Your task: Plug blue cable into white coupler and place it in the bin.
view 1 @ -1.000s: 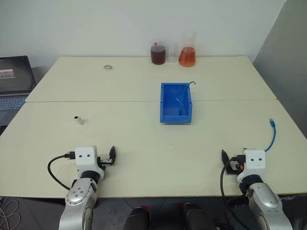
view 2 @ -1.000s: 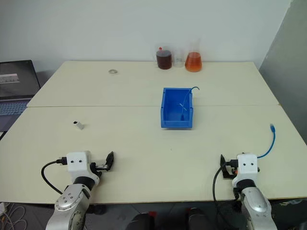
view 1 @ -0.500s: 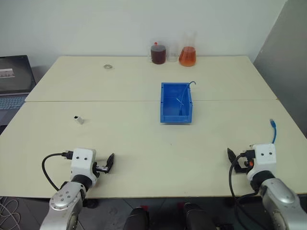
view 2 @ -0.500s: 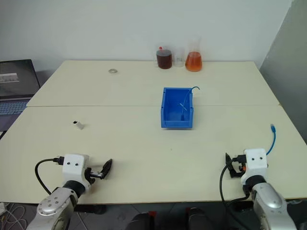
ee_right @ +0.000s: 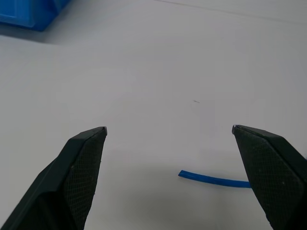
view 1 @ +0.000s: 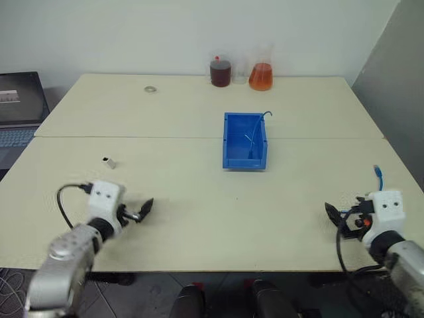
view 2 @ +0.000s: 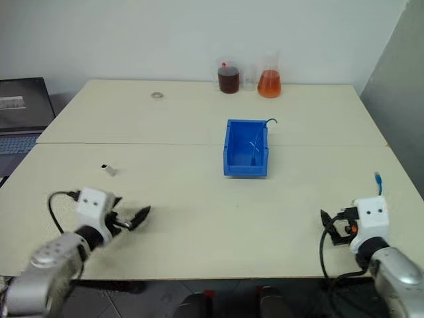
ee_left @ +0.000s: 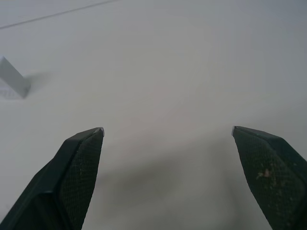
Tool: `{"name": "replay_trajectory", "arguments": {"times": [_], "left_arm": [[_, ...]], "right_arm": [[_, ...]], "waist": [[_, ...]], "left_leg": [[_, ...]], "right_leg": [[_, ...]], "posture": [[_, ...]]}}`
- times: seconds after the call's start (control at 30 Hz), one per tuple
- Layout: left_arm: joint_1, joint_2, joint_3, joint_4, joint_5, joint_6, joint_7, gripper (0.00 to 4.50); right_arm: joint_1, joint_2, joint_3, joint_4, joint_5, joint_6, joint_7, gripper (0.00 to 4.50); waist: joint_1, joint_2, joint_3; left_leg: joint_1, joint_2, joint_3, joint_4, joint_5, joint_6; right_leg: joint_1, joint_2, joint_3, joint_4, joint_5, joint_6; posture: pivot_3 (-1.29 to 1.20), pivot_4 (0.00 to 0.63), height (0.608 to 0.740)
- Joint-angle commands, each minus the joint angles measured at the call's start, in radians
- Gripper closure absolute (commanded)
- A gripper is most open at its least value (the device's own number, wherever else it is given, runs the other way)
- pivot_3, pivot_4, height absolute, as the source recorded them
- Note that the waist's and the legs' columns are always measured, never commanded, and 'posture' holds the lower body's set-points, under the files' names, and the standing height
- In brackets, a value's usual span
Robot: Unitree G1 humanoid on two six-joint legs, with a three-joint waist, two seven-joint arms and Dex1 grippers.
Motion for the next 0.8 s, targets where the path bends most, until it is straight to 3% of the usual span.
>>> {"name": "replay_trajectory", "arguments": {"times": [0.03,0.2,0.53,0.63,0.8], "left_arm": [[-0.036,0.120,0.054,0.161,-0.029,-0.037,-0.162,0.00],[-0.105,0.275,0.101,0.452,0.025,-0.158,-0.241,0.00],[-0.099,0.337,0.141,0.623,0.081,-0.327,-0.249,0.00],[-0.079,0.262,0.099,0.433,0.006,-0.254,-0.274,0.00],[-0.152,0.140,-0.103,0.086,-0.129,-0.092,-0.318,0.00]], "right_arm": [[0.009,-0.106,-0.172,0.100,0.101,0.027,0.155,0.04],[-0.015,-0.263,-0.294,0.289,0.158,0.044,0.296,0.04],[-0.069,-0.303,-0.266,0.418,0.112,-0.021,0.293,0.04],[-0.108,-0.293,-0.243,0.435,0.092,-0.013,0.248,0.04],[-0.152,-0.280,-0.252,0.436,0.074,0.027,0.160,0.04]], "waist": [[-0.001,-0.001,0.001],[-0.007,-0.003,0.005],[-0.006,-0.003,0.005],[-0.006,-0.003,0.005],[0.011,-0.003,0.005]], "left_leg": [[0.000,0.000,0.000,0.000,0.000,0.000],[-0.001,0.000,0.002,-0.003,-0.001,0.001],[0.000,0.000,0.002,-0.006,-0.001,0.001],[0.000,0.000,0.002,-0.006,-0.001,0.001],[-0.001,-0.001,0.002,-0.005,-0.001,0.001]], "right_leg": [[0.000,0.000,0.000,0.000,0.000,-0.001],[-0.002,0.000,0.000,-0.001,-0.003,-0.002],[-0.003,-0.002,0.001,-0.001,-0.003,-0.002],[-0.003,-0.002,0.000,0.000,-0.003,-0.002],[-0.002,-0.006,0.000,0.001,0.000,-0.005]], "posture": [[0.00,0.150,0.740],[0.00,0.150,0.740],[0.00,0.150,0.740],[0.00,0.150,0.740],[0.00,0.150,0.740]]}}
